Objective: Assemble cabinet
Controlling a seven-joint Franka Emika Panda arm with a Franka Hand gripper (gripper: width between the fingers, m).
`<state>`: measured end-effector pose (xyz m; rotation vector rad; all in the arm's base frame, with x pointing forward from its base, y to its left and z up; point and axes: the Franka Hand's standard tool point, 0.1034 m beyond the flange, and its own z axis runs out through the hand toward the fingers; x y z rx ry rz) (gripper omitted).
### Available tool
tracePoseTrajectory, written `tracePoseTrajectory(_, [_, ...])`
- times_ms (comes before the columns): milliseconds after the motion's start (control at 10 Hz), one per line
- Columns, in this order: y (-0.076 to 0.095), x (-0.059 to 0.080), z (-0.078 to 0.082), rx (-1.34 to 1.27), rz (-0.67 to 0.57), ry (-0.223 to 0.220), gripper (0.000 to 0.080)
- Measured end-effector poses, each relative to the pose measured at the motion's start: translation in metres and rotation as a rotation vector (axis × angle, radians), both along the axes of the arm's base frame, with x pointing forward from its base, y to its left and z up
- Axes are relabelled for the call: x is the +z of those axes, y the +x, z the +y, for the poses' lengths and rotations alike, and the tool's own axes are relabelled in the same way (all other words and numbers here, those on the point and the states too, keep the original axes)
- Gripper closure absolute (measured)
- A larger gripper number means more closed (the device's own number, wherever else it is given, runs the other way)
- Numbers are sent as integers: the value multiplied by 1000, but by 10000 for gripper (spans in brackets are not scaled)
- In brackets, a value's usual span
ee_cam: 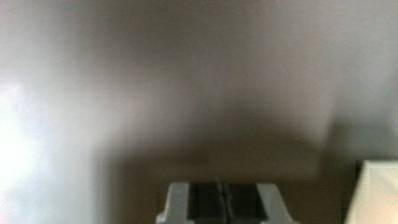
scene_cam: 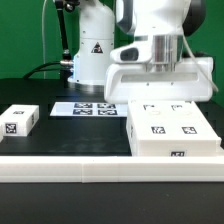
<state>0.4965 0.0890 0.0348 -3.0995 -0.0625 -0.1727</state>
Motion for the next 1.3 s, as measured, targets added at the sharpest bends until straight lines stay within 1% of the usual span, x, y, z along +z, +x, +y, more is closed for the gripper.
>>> tracePoseTrajectory(100, [1, 12, -2, 15, -2, -2, 798])
tracePoseTrajectory(200, [3, 20, -2, 29, 1, -3, 798])
tracePoseTrajectory(400, [9, 46, -8, 89, 7, -11, 798])
tracePoseTrajectory(700, [8, 42, -7, 89, 4, -11, 798])
tracePoseTrajectory(800, [8, 37, -8, 96, -7, -12, 798])
tracePoseTrajectory(900, [7, 36, -9, 99, 1, -13, 798])
tracePoseTrajectory(1200, [11, 50, -15, 120, 30, -17, 798])
tracePoseTrajectory(1300, [15, 57, -16, 121, 41, -16, 798])
